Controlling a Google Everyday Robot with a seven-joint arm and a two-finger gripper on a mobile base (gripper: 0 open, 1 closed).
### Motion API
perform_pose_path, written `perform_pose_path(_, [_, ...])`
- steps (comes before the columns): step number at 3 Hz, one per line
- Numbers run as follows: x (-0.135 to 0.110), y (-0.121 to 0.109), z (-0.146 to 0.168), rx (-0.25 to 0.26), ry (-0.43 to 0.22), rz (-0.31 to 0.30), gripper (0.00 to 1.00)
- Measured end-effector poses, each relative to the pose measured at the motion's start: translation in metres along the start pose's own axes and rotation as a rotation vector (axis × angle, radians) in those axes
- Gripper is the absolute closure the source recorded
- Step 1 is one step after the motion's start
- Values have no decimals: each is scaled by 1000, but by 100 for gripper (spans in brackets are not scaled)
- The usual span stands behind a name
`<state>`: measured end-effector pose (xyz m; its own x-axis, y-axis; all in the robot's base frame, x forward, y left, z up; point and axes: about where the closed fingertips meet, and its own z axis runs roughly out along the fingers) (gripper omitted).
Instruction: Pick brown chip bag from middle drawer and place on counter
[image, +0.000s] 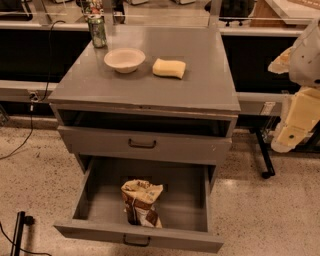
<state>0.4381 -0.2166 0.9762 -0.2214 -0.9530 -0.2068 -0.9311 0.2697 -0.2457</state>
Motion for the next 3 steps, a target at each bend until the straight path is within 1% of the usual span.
perform_pose_path(1, [0,0,0,0,0,0,0])
perform_pose_path(2, [-8,1,15,-62,-31,1,0])
perform_pose_path(3, [-58,30,72,-165,-168,3,0])
